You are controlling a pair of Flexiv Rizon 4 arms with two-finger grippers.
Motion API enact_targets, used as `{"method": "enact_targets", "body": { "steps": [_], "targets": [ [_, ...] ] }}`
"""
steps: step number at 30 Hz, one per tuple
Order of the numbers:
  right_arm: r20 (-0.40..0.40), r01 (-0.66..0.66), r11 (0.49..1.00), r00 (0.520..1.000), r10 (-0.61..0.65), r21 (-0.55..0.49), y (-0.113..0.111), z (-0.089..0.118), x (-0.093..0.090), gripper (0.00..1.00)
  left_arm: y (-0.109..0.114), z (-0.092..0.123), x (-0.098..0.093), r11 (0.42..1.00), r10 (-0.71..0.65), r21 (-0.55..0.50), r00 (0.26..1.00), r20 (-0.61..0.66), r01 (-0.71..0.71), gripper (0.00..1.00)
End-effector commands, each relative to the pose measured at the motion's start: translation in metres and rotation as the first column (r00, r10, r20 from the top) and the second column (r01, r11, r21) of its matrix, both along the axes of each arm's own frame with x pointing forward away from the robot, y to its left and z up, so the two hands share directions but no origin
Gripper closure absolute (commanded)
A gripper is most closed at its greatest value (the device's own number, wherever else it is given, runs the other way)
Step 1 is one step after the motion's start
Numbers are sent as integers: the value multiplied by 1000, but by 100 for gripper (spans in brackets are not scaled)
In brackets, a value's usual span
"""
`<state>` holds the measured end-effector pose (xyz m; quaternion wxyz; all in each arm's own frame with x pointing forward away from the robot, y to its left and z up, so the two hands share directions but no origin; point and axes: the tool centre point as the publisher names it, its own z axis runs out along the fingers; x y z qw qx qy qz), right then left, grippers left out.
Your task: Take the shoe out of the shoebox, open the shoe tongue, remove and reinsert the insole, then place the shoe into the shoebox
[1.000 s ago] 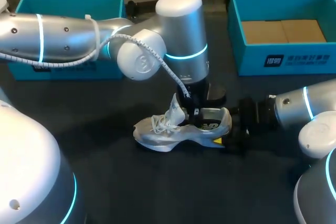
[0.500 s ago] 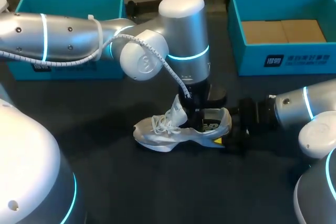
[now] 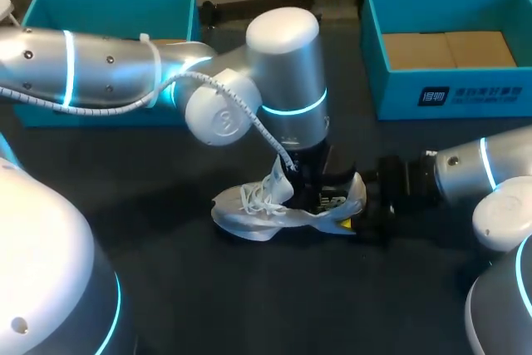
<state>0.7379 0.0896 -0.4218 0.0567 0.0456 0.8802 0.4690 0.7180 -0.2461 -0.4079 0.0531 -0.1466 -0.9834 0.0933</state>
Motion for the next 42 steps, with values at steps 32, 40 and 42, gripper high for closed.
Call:
{"method": "enact_targets", "body": {
  "steps": [32, 40, 42],
  "targets": [
    [0, 2, 1000, 1000, -2, -4, 2, 0, 1, 100, 13, -19, 26, 999, 29, -36, 977, 212, -22, 100],
    [0, 2, 1000, 1000, -2, -4, 2, 0, 1, 100, 21, 1, 28, 998, 46, -45, 979, 197, -38, 100],
    [0, 2, 1000, 1000, -2, -4, 2, 0, 1, 100, 23, 5, 27, 998, 45, -46, 981, 191, -37, 100]
  ]
}}
